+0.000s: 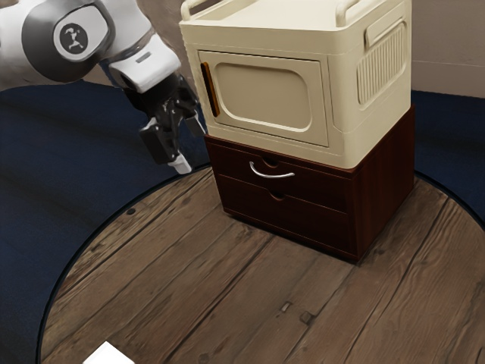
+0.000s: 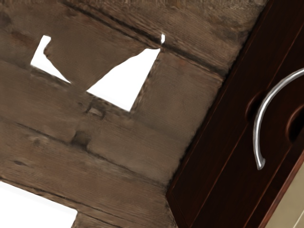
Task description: Pull the drawer handle with one arm to open the drawer
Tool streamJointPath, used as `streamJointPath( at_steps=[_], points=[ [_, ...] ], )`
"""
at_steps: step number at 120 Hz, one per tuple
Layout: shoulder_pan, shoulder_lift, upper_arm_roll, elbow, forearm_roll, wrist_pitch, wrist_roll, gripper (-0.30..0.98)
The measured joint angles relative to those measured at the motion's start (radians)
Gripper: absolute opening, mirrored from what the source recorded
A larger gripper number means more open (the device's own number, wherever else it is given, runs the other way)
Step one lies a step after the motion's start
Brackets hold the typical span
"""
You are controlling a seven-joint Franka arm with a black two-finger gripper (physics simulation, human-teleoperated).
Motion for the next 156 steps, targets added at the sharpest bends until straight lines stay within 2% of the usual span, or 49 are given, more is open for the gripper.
streamJointPath(
  at_steps=[18,35,50,61,72,108,131,156],
  points=[
    [0.061,-0.066,-0.048,-0.159,0.023,0.169,0.154,0.68],
    [-0.003,-0.103,-0.088,-0.253,0.042,0.297,0.27,0.68],
    [0.001,-0.106,-0.094,-0.312,0.044,0.394,0.351,0.68],
    [0.003,-0.084,-0.092,-0.326,0.03,0.453,0.399,0.64],
    [0.005,-0.07,-0.086,-0.33,0.011,0.497,0.44,0.54],
    [0.033,0.012,-0.05,-0.362,-0.039,0.644,0.502,0.46],
    [0.055,0.045,-0.05,-0.377,-0.044,0.738,0.5,0.42],
    [0.021,0.042,-0.057,-0.413,-0.041,0.8,0.502,0.35]
  ],
)
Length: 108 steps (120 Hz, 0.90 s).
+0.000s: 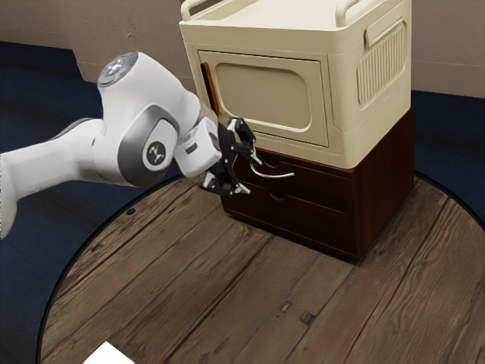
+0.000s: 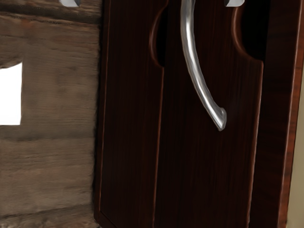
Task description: Pull the drawer handle with one arm to open the drawer
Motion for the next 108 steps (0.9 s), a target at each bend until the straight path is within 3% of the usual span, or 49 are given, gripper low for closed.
streamJointPath(
  at_steps=[27,108],
  points=[
    [-0.04,0.023,-0.008,-0.001,-0.004,0.066,0.003,0.29],
    [-0.016,0.058,-0.004,0.001,-0.005,0.14,0.001,0.18]
  ],
)
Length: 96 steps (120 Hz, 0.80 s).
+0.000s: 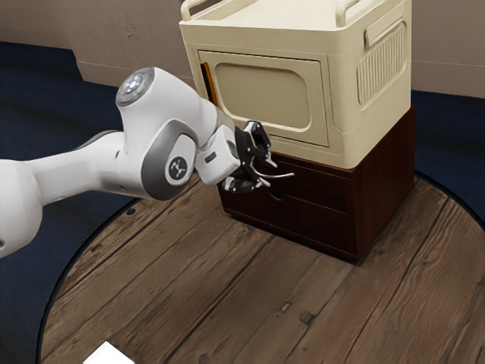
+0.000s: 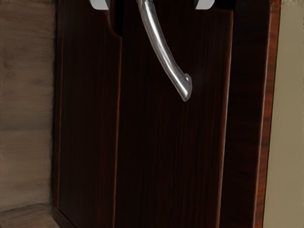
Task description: Pull the drawer handle with one arm to open the drawer
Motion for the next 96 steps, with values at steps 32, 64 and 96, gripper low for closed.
streamJointPath(
  at_steps=[32,64,96],
  points=[
    [0.007,0.0,0.004,-0.003,-0.005,0.005,-0.001,0.09],
    [0.007,0.0,0.005,-0.016,-0.006,0.006,-0.004,0.02],
    [0.007,-0.021,0.005,-0.044,-0.006,0.008,-0.005,-0.01]
  ],
)
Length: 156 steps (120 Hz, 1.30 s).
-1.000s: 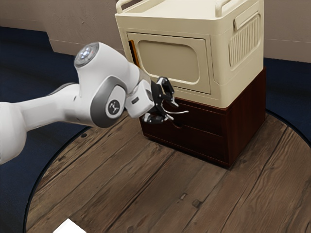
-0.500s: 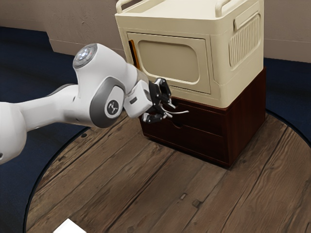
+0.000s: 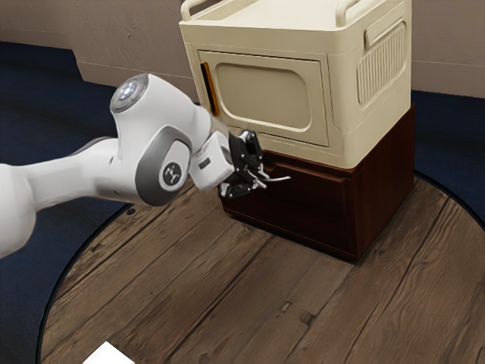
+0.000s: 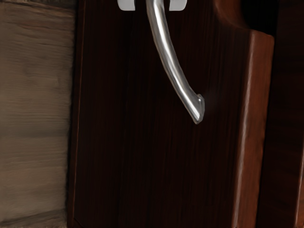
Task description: Pull the drawer handle with one arm to open the drawer
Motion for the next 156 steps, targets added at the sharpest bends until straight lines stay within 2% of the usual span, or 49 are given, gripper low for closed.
streamJointPath(
  at_steps=[114,156],
  points=[
    [0.0,-0.134,0.001,-0.157,0.003,0.014,-0.001,-0.01],
    [0.001,-0.219,0.002,-0.25,0.007,0.02,-0.001,-0.01]
  ],
)
